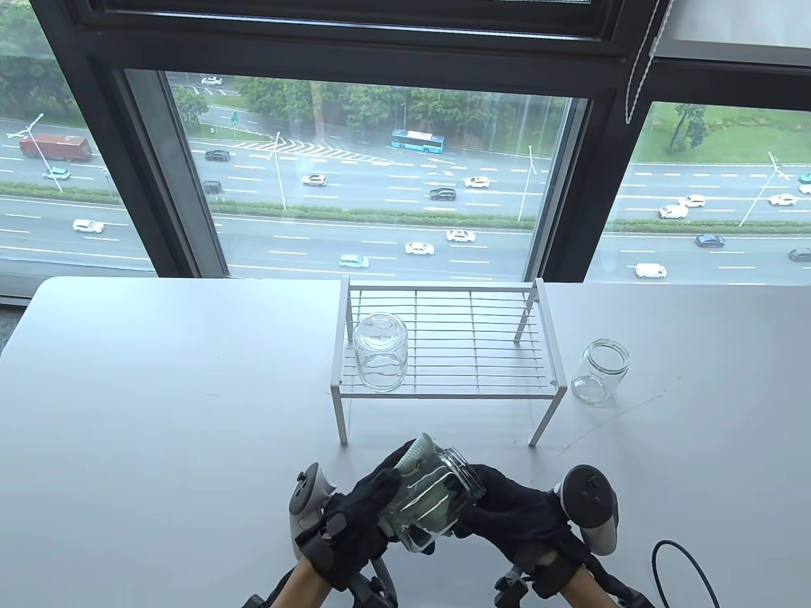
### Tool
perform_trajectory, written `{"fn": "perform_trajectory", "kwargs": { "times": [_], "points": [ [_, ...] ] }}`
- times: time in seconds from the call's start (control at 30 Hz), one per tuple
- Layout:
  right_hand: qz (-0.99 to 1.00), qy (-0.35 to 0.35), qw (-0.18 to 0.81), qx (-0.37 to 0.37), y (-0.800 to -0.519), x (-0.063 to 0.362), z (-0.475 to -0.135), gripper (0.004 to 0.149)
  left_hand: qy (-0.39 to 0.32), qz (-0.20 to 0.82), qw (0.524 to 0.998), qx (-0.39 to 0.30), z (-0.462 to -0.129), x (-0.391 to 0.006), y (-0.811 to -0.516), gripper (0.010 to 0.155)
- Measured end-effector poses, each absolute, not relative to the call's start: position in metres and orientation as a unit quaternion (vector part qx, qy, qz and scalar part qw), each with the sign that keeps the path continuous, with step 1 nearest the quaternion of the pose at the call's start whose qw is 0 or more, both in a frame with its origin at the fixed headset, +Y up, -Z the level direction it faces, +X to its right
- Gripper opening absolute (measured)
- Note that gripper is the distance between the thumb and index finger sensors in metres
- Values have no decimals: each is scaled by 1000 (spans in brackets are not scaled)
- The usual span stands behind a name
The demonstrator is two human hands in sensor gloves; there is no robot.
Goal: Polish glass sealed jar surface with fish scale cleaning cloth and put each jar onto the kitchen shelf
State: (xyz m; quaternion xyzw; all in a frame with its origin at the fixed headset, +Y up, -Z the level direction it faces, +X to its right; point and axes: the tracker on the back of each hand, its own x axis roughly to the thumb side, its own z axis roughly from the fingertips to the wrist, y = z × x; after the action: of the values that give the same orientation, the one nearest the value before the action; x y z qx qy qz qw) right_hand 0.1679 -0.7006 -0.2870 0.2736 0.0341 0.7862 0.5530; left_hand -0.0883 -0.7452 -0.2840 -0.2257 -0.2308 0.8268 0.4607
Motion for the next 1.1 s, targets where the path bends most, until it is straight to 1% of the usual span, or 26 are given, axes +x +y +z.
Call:
{"fn": "perform_trajectory", "kwargs": {
  "times": [0.07, 0.1, 0.13, 0.23, 0.37, 0.47, 0.6, 0.67, 0.73, 0.77, 0.8, 0.83, 0.9, 0.97, 1.07, 1.1],
  "points": [
    [830, -5, 484, 276, -699, 173, -286, 64, -234, 815, 484, -216, -283, -90, -742, 72],
    [842, -26, 466, 270, -698, 174, -285, 62, -232, 804, 509, -201, -283, -91, -739, 73],
    [840, -24, 473, 265, -698, 174, -285, 61, -235, 794, 530, -184, -283, -93, -737, 73],
    [826, -12, 509, 240, -700, 172, -285, 53, -234, 774, 566, -159, -282, -95, -733, 73],
    [854, -29, 487, 182, -704, 178, -286, 52, -260, 691, 670, -80, -279, -95, -723, 71],
    [857, -15, 495, 142, -706, 181, -287, 52, -280, 633, 722, -17, -275, -93, -713, 70],
    [833, 40, 546, 75, -713, 185, -288, 52, -310, 584, 750, 40, -268, -91, -701, 68],
    [815, 81, 573, 37, -719, 188, -288, 52, -331, 556, 760, 66, -266, -89, -696, 70],
    [785, 129, 606, 5, -725, 189, -288, 52, -359, 526, 768, 74, -262, -85, -691, 79],
    [751, 181, 634, -22, -731, 189, -287, 52, -369, 502, 777, 89, -259, -83, -689, 84],
    [724, 215, 654, -36, -734, 188, -285, 51, -375, 484, 784, 98, -258, -81, -687, 89],
    [686, 255, 680, -41, -740, 186, -285, 51, -382, 458, 796, 106, -255, -79, -685, 93],
    [656, 303, 691, -24, -743, 182, -285, 51, -380, 423, 813, 122, -253, -76, -684, 101],
    [661, 303, 687, -8, -740, 181, -285, 52, -363, 424, 817, 144, -252, -79, -684, 101],
    [690, 283, 665, 29, -733, 180, -287, 53, -315, 473, 804, 173, -255, -86, -687, 96],
    [695, 277, 662, 40, -731, 179, -288, 53, -303, 493, 798, 168, -256, -89, -688, 93]
  ]
}}
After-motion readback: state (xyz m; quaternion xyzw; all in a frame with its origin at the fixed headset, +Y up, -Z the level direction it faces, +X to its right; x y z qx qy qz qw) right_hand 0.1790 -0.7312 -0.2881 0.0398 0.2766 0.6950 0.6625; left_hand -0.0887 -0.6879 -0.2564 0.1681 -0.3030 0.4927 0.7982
